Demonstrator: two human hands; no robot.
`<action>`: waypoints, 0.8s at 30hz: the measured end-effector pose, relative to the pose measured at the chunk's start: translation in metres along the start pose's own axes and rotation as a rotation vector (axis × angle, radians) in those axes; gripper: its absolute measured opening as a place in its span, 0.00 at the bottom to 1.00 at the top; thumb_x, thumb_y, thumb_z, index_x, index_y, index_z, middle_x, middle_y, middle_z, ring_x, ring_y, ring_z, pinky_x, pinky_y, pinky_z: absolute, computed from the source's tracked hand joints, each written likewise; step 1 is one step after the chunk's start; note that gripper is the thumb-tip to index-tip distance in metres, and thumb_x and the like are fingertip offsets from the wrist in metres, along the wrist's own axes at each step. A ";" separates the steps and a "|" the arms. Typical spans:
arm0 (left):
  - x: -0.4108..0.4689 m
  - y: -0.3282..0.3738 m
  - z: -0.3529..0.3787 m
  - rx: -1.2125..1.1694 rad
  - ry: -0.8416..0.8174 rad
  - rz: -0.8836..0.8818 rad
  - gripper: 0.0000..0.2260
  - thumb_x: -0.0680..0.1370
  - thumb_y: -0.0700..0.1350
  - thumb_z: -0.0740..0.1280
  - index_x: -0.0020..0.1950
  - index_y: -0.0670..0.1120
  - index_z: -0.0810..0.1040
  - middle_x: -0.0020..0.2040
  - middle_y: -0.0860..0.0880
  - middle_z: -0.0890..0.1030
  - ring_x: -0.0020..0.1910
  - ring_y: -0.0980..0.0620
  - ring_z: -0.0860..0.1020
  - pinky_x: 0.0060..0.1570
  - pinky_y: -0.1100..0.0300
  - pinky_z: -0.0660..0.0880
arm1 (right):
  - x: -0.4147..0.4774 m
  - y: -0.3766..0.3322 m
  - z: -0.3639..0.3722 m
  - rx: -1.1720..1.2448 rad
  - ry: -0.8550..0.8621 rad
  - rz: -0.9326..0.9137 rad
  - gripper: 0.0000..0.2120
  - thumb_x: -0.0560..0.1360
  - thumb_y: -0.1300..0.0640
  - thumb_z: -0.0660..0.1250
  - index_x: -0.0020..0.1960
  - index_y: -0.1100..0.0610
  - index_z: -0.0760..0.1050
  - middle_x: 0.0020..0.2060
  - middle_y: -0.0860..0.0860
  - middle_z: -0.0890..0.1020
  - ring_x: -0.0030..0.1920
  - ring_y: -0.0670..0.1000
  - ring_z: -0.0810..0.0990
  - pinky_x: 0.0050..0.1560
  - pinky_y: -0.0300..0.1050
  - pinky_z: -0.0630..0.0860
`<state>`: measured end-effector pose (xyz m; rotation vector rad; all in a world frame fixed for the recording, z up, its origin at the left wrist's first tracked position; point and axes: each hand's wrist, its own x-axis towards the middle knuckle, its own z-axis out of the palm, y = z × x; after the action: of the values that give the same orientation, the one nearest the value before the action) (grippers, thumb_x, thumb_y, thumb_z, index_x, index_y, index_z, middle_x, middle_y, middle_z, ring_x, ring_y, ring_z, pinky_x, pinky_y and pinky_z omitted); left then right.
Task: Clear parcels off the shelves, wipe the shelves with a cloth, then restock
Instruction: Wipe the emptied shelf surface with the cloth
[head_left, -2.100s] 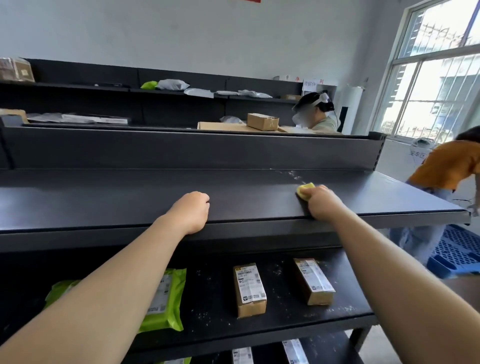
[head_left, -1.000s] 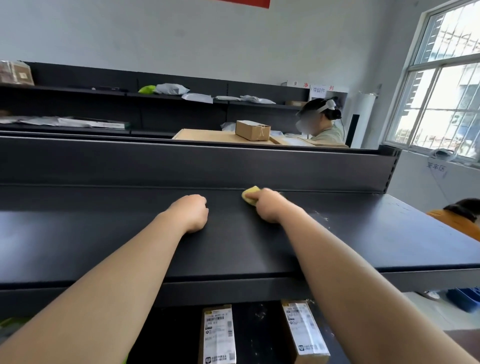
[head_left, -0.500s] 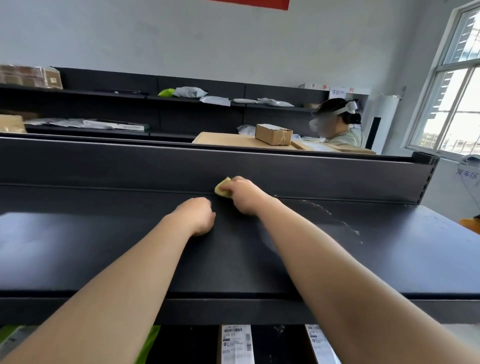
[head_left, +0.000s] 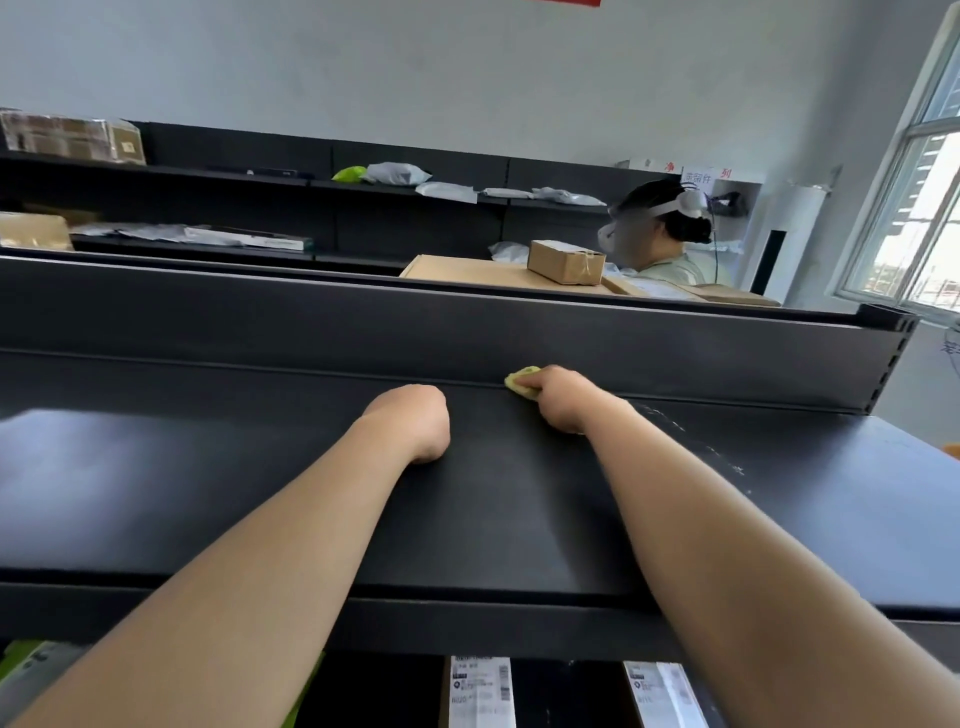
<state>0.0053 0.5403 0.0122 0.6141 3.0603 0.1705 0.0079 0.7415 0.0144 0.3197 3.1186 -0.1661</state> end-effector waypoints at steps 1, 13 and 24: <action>-0.001 0.003 0.000 0.010 -0.007 -0.001 0.11 0.78 0.38 0.56 0.56 0.44 0.76 0.51 0.47 0.77 0.49 0.46 0.76 0.47 0.57 0.73 | -0.005 0.015 -0.002 -0.008 -0.010 0.034 0.29 0.78 0.65 0.54 0.74 0.42 0.63 0.73 0.55 0.64 0.70 0.59 0.67 0.70 0.47 0.64; -0.020 0.035 0.006 0.003 -0.012 0.104 0.12 0.79 0.38 0.56 0.58 0.42 0.76 0.56 0.45 0.78 0.51 0.45 0.77 0.47 0.56 0.73 | -0.055 0.066 -0.030 -0.085 0.060 0.282 0.18 0.79 0.61 0.57 0.68 0.60 0.70 0.68 0.58 0.72 0.66 0.60 0.71 0.66 0.51 0.70; -0.042 0.087 0.019 -0.035 -0.020 0.186 0.15 0.81 0.44 0.53 0.65 0.47 0.71 0.64 0.45 0.71 0.61 0.43 0.71 0.59 0.51 0.71 | -0.085 0.070 -0.008 0.051 0.034 0.221 0.25 0.74 0.68 0.54 0.69 0.55 0.69 0.69 0.60 0.67 0.67 0.63 0.70 0.69 0.52 0.66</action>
<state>0.0777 0.6060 0.0024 0.8917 2.9711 0.2181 0.1058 0.7932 0.0163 0.6710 3.0857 -0.2403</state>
